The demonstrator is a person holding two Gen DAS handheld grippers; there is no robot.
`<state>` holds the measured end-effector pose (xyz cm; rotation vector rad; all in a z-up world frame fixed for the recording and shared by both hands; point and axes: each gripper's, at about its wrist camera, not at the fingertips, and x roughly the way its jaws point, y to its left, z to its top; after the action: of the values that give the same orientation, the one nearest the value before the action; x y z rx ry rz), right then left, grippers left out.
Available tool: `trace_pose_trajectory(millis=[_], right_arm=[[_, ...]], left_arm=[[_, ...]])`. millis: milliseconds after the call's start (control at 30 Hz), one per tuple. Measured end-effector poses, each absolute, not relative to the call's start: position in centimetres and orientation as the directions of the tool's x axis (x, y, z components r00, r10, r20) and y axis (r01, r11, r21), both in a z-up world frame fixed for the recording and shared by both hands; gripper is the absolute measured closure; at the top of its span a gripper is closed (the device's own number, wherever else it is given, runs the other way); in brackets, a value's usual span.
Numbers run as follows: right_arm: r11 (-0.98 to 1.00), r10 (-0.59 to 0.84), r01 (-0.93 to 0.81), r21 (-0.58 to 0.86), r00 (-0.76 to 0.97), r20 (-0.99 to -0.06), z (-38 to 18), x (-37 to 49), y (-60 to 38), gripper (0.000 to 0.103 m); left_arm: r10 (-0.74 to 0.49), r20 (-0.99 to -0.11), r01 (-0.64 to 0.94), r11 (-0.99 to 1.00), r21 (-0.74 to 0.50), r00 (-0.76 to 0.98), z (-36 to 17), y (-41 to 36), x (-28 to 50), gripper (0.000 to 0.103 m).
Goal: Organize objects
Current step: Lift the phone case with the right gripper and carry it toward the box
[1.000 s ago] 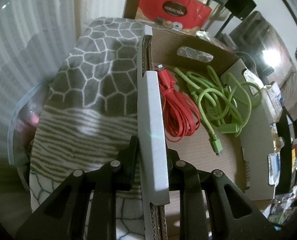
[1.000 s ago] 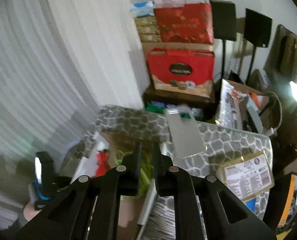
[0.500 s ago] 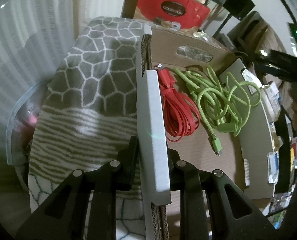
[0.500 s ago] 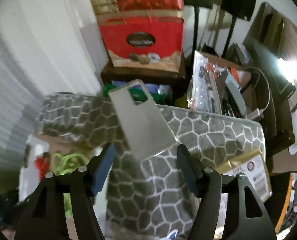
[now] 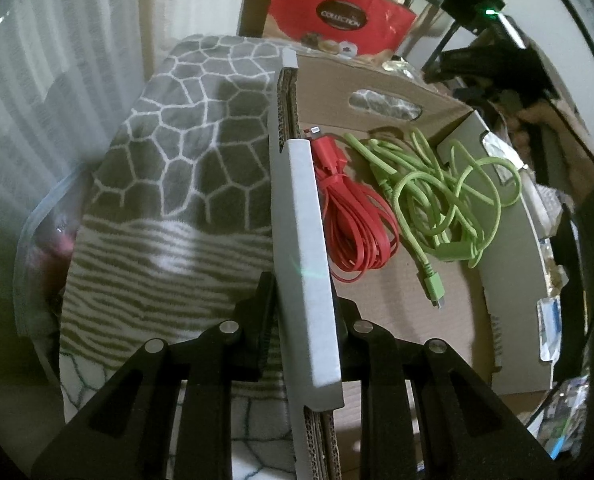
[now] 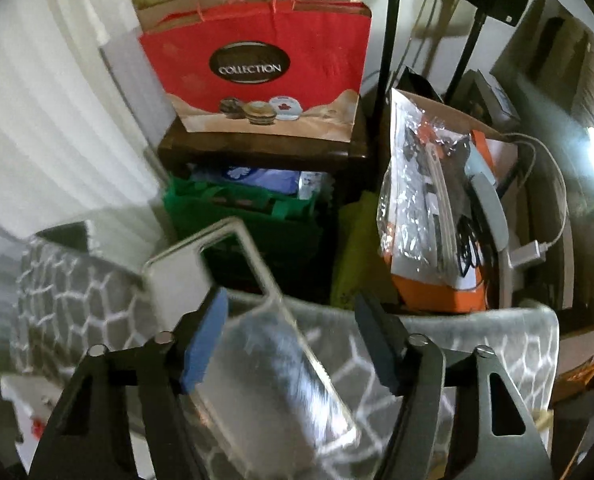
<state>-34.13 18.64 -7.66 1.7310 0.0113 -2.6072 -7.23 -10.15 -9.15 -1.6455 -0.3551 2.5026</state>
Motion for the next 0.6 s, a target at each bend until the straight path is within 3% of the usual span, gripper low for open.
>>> trace_pose_trajectory(millis=[167, 300, 600], right_arm=[[-0.999, 0.013, 0.032, -0.026, -0.348, -0.937, -9.8, -36.1, 18.0, 0.052], [-1.000, -0.026, 0.022, 0.020, -0.316, -0.948, -11.1, -36.9, 17.9, 0.086], [-0.979, -0.168, -0.023, 0.203, -0.472, -0.865, -5.6, -33.8, 19.6, 0.096]], left_arm=[[0.235, -0.886, 0.023, -0.964, -0.266, -0.401, -9.2, -10.2, -7.2, 0.083], [0.237, -0.885, 0.024, -0.963, -0.268, -0.401, -9.2, -10.2, -7.2, 0.083], [0.244, -0.885, 0.024, -0.961, -0.275, -0.397, -9.1, -10.2, -7.5, 0.083]])
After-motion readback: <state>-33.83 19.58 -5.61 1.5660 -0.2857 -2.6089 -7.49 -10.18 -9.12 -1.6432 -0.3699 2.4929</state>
